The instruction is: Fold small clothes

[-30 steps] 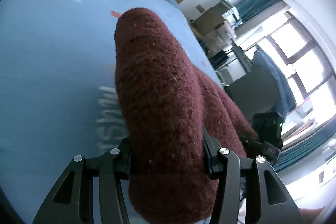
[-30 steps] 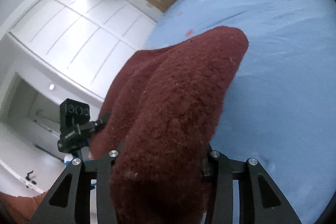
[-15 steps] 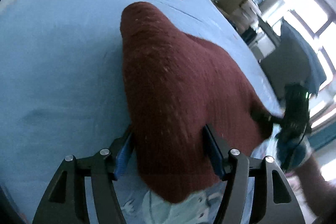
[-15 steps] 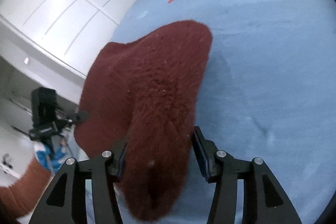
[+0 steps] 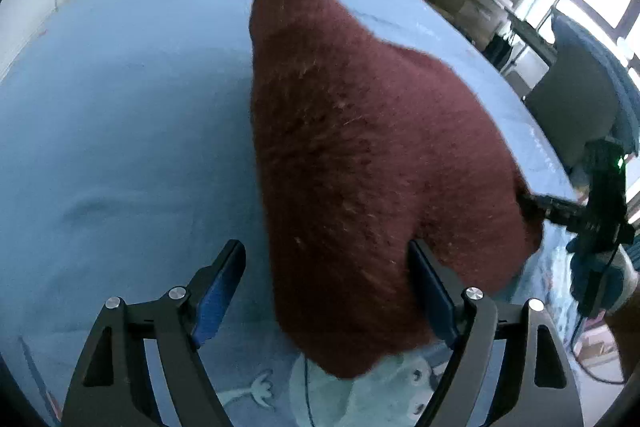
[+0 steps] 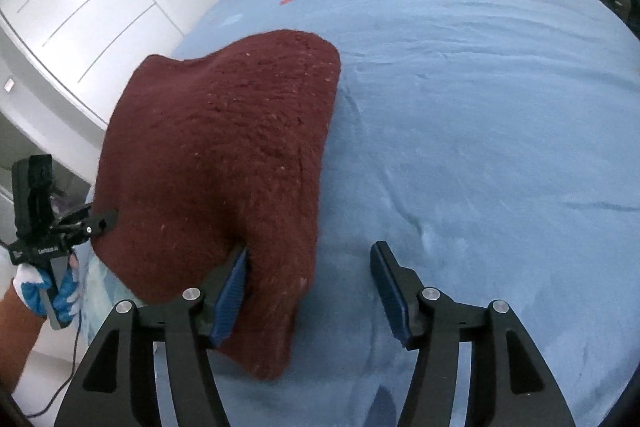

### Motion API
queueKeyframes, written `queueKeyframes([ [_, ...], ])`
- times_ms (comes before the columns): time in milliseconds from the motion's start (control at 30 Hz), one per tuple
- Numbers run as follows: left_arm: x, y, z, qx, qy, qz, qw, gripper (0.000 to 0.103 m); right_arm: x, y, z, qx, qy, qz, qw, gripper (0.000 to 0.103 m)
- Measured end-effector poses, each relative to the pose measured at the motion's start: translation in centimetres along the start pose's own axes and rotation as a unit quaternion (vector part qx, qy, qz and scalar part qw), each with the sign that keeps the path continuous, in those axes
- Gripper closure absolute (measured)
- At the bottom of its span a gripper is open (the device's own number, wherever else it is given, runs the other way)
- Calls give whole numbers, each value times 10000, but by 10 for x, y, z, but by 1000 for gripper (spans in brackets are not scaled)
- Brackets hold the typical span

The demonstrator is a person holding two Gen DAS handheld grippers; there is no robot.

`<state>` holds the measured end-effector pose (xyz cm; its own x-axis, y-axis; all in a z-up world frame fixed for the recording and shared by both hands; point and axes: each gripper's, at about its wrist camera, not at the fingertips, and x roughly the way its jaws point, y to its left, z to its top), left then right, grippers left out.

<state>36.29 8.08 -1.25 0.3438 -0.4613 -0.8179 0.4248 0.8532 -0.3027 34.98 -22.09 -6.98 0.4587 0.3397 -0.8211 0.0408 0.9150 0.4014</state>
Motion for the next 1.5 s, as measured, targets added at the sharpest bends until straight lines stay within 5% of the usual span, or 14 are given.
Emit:
queueKeyframes([
  [267,-12,6,-4,-424,-66,120,9990,24,-6,5,-18,173,19,-369,9992,42],
  [667,-40,-11,-14,-422,-197,503,9976,25,-46,0,-49,864,-91,-611,9943,42],
  [1000,-84,-30,-27,-293,-585,592,9961,25,-72,24,-66,823,-81,-750,9937,42],
  [1500,-130,-73,-75,-293,-1216,1554,9799,25,-143,104,-115,557,-885,-1067,9888,39],
])
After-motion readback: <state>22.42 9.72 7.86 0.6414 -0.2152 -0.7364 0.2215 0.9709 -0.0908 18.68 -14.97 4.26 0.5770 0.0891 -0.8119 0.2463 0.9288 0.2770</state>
